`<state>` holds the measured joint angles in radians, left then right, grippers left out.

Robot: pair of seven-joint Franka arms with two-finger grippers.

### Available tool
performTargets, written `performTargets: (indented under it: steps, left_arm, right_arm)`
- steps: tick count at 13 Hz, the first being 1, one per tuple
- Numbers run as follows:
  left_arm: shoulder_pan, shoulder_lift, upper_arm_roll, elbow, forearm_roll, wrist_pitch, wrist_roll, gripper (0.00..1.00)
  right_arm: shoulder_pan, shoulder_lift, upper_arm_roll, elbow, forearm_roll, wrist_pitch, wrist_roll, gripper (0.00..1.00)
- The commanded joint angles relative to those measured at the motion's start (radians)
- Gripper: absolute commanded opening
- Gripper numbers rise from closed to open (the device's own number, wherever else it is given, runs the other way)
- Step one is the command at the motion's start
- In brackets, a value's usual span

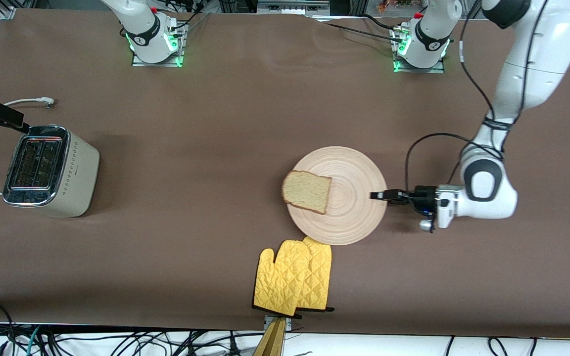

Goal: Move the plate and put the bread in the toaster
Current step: 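Push the wooden plate with the left gripper toward the toaster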

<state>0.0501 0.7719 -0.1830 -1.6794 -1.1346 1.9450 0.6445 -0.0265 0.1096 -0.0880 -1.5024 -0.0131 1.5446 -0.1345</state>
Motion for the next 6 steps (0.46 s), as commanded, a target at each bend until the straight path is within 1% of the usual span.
performTargets:
  steps: [1,3,6]
  left_arm:
    - [-0.145,-0.054,0.059,-0.065,-0.115,0.061,0.009,0.00]
    - [-0.217,-0.051,0.080,-0.071,-0.166,0.101,0.011,0.00]
    - [-0.265,-0.042,0.086,-0.083,-0.235,0.133,0.012,0.00]
  right_arm:
    - [-0.010,0.005,0.005,0.022,0.001,-0.006,-0.016,1.00]
    - [-0.010,0.005,0.005,0.022,0.001,-0.006,-0.016,1.00]
    - [-0.010,0.005,0.005,0.022,0.001,-0.006,-0.016,1.00]
